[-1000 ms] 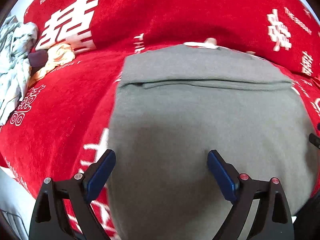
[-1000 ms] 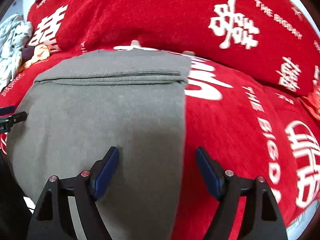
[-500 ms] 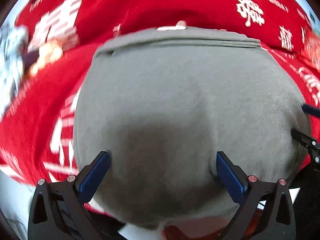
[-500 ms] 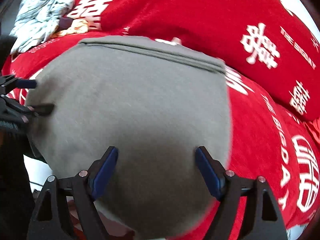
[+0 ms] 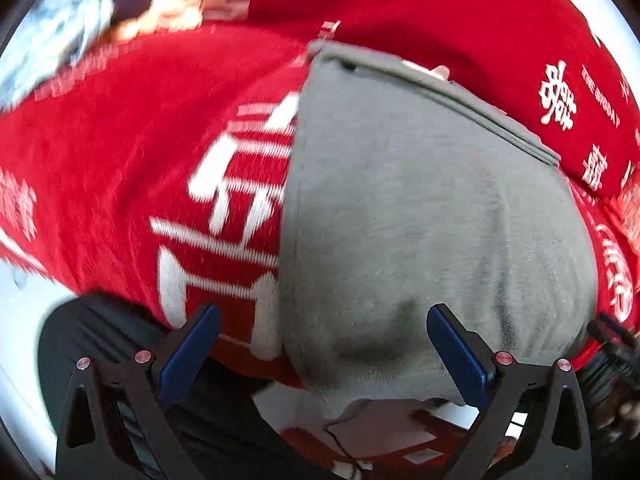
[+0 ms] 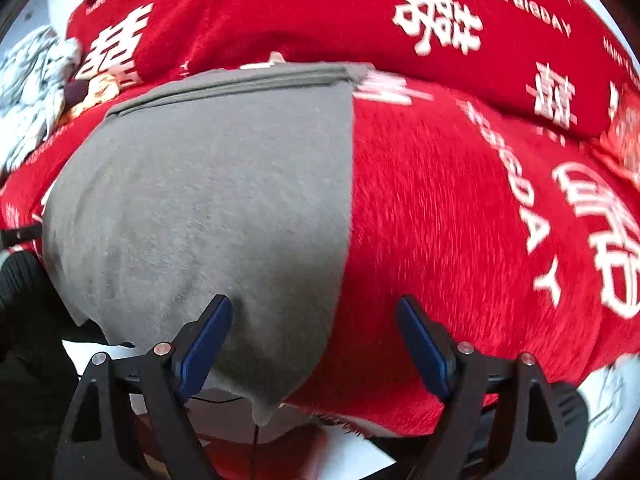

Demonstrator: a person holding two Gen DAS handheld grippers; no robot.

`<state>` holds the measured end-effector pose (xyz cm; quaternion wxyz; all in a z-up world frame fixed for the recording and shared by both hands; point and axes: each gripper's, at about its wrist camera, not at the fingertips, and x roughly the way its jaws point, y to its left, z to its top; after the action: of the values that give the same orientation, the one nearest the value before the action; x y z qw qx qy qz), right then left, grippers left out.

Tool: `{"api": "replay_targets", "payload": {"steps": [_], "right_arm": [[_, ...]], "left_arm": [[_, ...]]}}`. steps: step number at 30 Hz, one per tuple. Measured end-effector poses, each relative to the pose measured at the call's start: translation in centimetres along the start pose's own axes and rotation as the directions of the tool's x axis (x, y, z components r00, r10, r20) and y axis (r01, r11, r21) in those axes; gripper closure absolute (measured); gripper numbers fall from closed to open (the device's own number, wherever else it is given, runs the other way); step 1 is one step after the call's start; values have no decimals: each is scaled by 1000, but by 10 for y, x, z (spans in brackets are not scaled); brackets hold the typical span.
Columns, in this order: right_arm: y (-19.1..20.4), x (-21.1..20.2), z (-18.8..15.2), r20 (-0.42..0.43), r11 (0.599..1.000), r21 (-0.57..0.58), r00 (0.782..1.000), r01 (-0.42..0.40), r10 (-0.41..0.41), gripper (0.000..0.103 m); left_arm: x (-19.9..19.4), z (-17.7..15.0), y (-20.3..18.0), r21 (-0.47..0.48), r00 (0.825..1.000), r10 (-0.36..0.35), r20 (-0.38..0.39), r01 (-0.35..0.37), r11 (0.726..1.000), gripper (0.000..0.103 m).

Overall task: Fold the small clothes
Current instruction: 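Lift the hem with both grippers and fold it toward the collar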

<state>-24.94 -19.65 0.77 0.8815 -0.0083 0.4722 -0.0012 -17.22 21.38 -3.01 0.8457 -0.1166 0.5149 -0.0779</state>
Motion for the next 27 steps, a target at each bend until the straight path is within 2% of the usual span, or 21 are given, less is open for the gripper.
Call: {"api": "replay_targets", "payload": {"steps": [1,3,6,8,9,12,18,20,22,24,26,27], "right_arm": [[-1,5,-2,-16,1000,13,1000,-10,10,17],[2,6,-5,2,1000,15,1000,1,-1,16],[12,7,-9,22,1000,-5,1000,-13,13,17],[20,9,-12,31,1000,-25,1000,0,0,20],[24,9,-14,38,999,-39,999,14,-12,25],[31,6,-15,57,998,-63,998,21,-18,38],[14,2,-17,72,997,26,995,-73,71,39],[17,3,-17,72,998,16,995,-67,66,41],[23,4,-17,74,999,-4,996,-47,47,65],[24,2,-16,82,997,-10,994,-70,71,76],[23,2,-16,84,996,-3,993,-84,84,76],[22,2,-16,84,996,3,992,-95,94,73]], "left_arm": [[5,-1,1,-12,999,-35,-19,35,999,0],[11,-3,-4,-9,998,-54,-32,54,999,0],[24,-3,-12,-9,997,-52,-56,52,999,10],[23,-3,-16,-36,999,-38,-27,37,999,10],[22,-5,-16,-37,999,-32,-19,31,999,10],[16,-10,-21,-15,1000,-23,17,24,1000,18],[18,-6,-20,-20,999,-42,28,43,999,18],[14,-8,-18,-5,998,-35,42,36,999,23],[9,-9,-20,7,997,-37,65,37,999,41],[7,-9,-19,9,997,-42,70,41,999,41],[8,-8,-15,-8,995,-69,67,70,998,39],[10,-7,-13,-15,994,-95,60,96,995,23]]}}
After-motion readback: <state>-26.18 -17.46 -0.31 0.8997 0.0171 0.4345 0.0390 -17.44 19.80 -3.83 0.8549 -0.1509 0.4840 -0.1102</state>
